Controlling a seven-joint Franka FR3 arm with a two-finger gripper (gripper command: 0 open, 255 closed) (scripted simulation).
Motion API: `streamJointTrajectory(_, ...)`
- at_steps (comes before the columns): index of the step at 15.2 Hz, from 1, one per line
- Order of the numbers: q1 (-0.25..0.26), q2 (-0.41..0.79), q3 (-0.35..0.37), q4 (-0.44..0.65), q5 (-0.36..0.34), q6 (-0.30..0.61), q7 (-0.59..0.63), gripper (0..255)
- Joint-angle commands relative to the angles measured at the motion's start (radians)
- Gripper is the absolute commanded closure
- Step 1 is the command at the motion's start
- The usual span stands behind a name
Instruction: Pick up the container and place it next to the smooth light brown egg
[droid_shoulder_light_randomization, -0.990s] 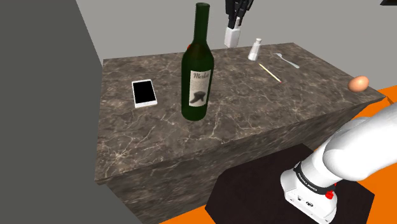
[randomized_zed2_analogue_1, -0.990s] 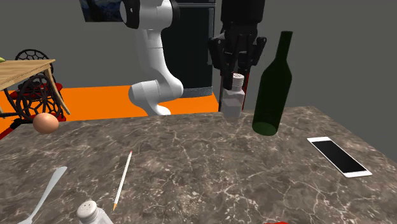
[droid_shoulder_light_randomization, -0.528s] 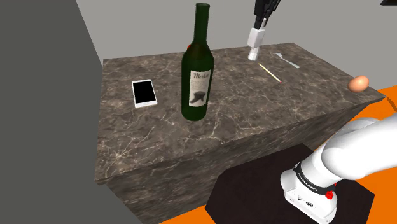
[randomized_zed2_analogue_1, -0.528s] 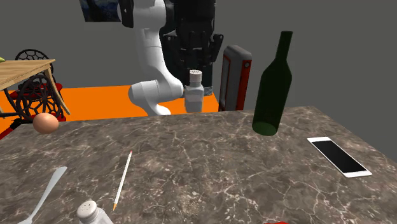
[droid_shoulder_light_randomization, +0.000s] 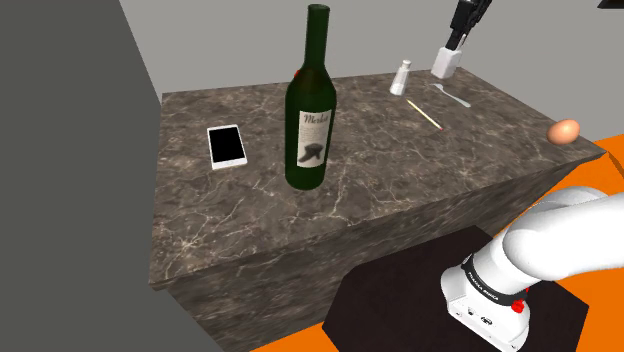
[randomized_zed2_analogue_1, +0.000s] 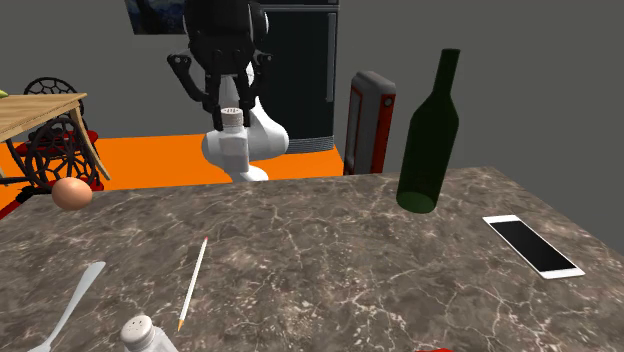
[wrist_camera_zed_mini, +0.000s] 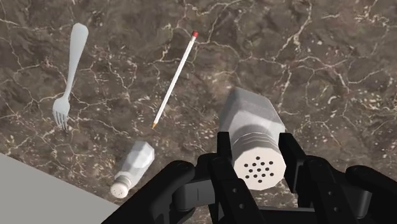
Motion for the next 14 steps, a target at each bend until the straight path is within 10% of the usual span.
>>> streamJointTrajectory(1, -0.011, -0.02, -0.032, -0.011, -0.015, -0.006, -0.042, 255)
streamJointTrajectory(14, -0.086, -0.111, -0.277, -0.033, -0.147, -0.042, -0.347, 255)
